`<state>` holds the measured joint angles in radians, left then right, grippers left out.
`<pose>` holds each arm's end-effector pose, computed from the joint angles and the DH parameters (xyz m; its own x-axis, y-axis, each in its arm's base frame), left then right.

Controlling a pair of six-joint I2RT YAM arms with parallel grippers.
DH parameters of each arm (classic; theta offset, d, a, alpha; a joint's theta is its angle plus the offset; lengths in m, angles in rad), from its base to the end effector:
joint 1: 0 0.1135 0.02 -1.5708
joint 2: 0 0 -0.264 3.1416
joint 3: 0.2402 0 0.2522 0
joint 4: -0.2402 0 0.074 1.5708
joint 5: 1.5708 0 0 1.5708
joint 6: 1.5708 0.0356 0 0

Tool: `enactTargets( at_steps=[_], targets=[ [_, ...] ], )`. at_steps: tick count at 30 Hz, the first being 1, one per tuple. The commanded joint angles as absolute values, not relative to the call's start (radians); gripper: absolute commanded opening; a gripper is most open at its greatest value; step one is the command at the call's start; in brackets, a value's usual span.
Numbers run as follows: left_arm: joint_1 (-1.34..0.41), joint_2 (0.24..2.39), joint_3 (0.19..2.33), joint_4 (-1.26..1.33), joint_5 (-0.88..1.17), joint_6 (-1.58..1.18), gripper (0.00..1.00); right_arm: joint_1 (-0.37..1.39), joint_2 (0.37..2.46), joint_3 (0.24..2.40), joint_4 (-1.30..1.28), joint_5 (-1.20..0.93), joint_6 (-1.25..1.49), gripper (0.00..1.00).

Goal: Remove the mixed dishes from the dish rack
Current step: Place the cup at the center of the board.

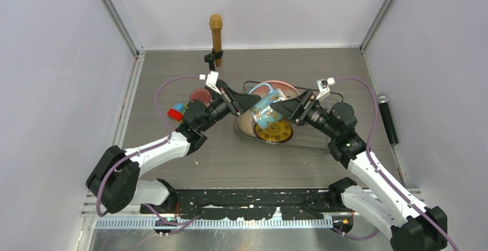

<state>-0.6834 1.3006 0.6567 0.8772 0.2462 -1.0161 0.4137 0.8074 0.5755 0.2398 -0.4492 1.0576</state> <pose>0.2171 -0.1880 0.2939 -0.5825 -0.5889 -0.5603 0.5718 0.1931 -0.7974 0.1730 0.0928 0.3072 -0.6583 0.5680 -0.4939 -0.3793 0.3165 0.8695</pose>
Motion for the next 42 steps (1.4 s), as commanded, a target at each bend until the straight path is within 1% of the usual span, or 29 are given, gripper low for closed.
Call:
enactTargets(
  at_steps=[1,3,5,6,7,8,9,10,11,13,15,17,21,25,28,32,37,40,42],
  targets=[
    [-0.694,1.314,0.656,0.928,0.215,-1.014,0.25,0.429,0.807,0.598,0.465,-0.456,1.093,0.07],
    [-0.696,1.315,0.657,0.927,0.212,-1.014,0.00,0.429,0.817,0.608,0.451,-0.465,1.080,0.07],
    [-0.696,1.308,0.650,0.928,0.212,-1.014,0.00,0.430,0.826,0.625,0.408,-0.476,1.064,0.11],
    [-0.698,1.300,0.645,0.926,0.209,-1.012,0.00,0.430,0.828,0.629,0.374,-0.477,1.056,0.20],
    [-0.697,1.288,0.637,0.922,0.202,-1.012,0.00,0.430,0.827,0.635,0.361,-0.478,1.041,0.27],
    [-0.698,1.272,0.628,0.914,0.192,-1.009,0.00,0.430,0.822,0.636,0.338,-0.475,1.032,0.49],
    [-0.698,1.251,0.615,0.898,0.177,-1.002,0.00,0.430,0.818,0.635,0.324,-0.465,1.015,0.63],
    [-0.698,1.226,0.608,0.876,0.165,-0.993,0.00,0.430,0.807,0.637,0.294,-0.453,1.005,0.70],
    [-0.698,1.186,0.605,0.844,0.152,-0.983,0.00,0.430,0.801,0.642,0.275,-0.445,0.987,0.83],
    [-0.698,1.124,0.603,0.759,0.117,-0.964,0.00,0.429,0.785,0.644,0.236,-0.432,0.964,0.95],
    [-0.698,1.061,0.602,0.688,0.074,-0.947,0.00,0.429,0.769,0.643,0.218,-0.430,0.940,0.99],
    [-0.698,1.002,0.593,0.638,0.032,-0.943,0.00,0.430,0.760,0.649,0.191,-0.437,0.908,0.99],
    [-0.699,0.899,0.588,0.547,-0.020,-0.940,0.00,0.430,0.765,0.690,0.037,-0.428,0.825,0.99],
    [-0.698,0.830,0.608,0.440,-0.082,-0.906,0.00,0.428,0.772,0.689,0.031,-0.426,0.808,0.99],
    [-0.698,0.783,0.682,0.193,-0.147,-0.851,0.00,0.429,0.760,0.692,0.023,-0.416,0.784,0.99],
    [-0.699,0.738,0.797,-0.219,-0.300,-0.829,0.00,0.429,0.717,0.703,-0.055,-0.342,0.714,0.99],
    [-0.699,0.700,0.914,-0.662,-0.493,-0.888,0.00,0.429,0.654,0.713,-0.137,-0.228,0.628,0.99],
    [-0.698,0.726,0.976,-0.873,-0.615,-0.914,0.00,0.429,0.640,0.718,-0.182,-0.159,0.612,0.99],
    [-0.698,0.783,1.017,-1.010,-0.674,-0.926,0.00,0.429,0.643,0.725,-0.212,-0.143,0.597,0.99]
  ],
)
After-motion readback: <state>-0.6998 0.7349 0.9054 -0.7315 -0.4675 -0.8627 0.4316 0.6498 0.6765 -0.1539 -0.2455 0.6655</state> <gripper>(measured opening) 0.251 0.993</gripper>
